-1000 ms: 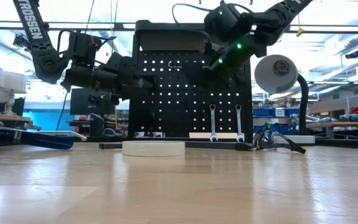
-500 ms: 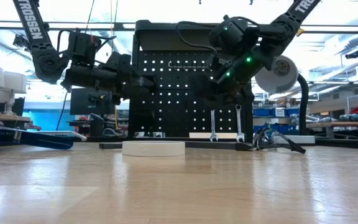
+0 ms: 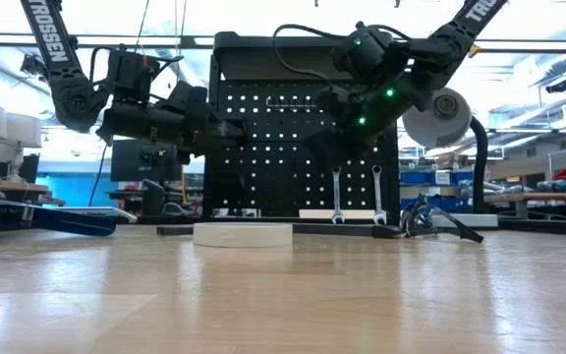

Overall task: Hang tools onto peg board
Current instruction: Unhang the right wrench from the peg board

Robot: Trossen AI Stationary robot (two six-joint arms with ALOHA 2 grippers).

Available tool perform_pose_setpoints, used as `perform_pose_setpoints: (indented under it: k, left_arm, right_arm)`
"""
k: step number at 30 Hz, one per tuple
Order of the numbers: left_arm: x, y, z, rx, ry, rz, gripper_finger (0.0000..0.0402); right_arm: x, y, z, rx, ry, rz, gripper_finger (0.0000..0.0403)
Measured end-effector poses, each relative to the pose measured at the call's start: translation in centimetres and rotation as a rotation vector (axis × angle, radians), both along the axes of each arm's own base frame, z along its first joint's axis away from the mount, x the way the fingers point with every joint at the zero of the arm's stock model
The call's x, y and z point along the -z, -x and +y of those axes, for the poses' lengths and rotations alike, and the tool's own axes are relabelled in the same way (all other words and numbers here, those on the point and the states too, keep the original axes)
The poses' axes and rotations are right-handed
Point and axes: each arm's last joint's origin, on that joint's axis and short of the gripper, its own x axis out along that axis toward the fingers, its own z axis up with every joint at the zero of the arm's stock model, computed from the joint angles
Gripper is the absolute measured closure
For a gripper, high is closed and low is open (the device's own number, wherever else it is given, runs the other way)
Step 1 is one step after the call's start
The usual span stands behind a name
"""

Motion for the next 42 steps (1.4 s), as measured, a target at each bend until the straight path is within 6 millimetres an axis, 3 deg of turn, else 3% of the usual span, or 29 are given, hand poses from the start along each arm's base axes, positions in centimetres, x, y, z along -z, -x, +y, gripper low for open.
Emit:
perform_pose_setpoints:
  k: [9, 13, 17, 23, 32, 34, 42]
  left_arm:
    - [0.0, 0.0, 0.0, 0.009, 0.002, 0.002, 0.0189]
    - [0.1, 0.0, 0.0, 0.011, 0.001, 0.006, 0.0188]
    - [0.1, 0.0, 0.0, 0.006, 0.004, 0.008, 0.0188]
    - [0.1, 0.1, 0.1, 0.002, 0.007, 0.011, 0.0188]
    - [0.1, 0.1, 0.2, -0.015, 0.005, 0.007, 0.0188]
    - [0.1, 0.1, 0.2, -0.015, 0.005, 0.008, 0.0188]
    - [0.1, 0.1, 0.2, -0.015, 0.008, 0.011, 0.0188]
  right_arm:
    - [1.3, -1.3, 0.0, -0.253, 0.285, 0.497, 0.0243]
    - [-0.2, -2.9, 0.0, -0.212, 0.436, 0.697, 0.0244]
    - [-1.8, -3.7, -1.5, -0.224, 0.396, 0.733, 0.0252]
    - [-1.5, -2.8, -4.1, -0.274, 0.335, 0.972, 0.0261]
    - [0.2, -0.8, -4.5, -0.438, 0.283, 1.245, 0.0265]
    - [0.7, -0.3, -4.3, -0.360, 0.204, 1.177, 0.0268]
    - [0.7, 0.8, -4.6, -0.111, -0.108, 0.606, 0.0295]
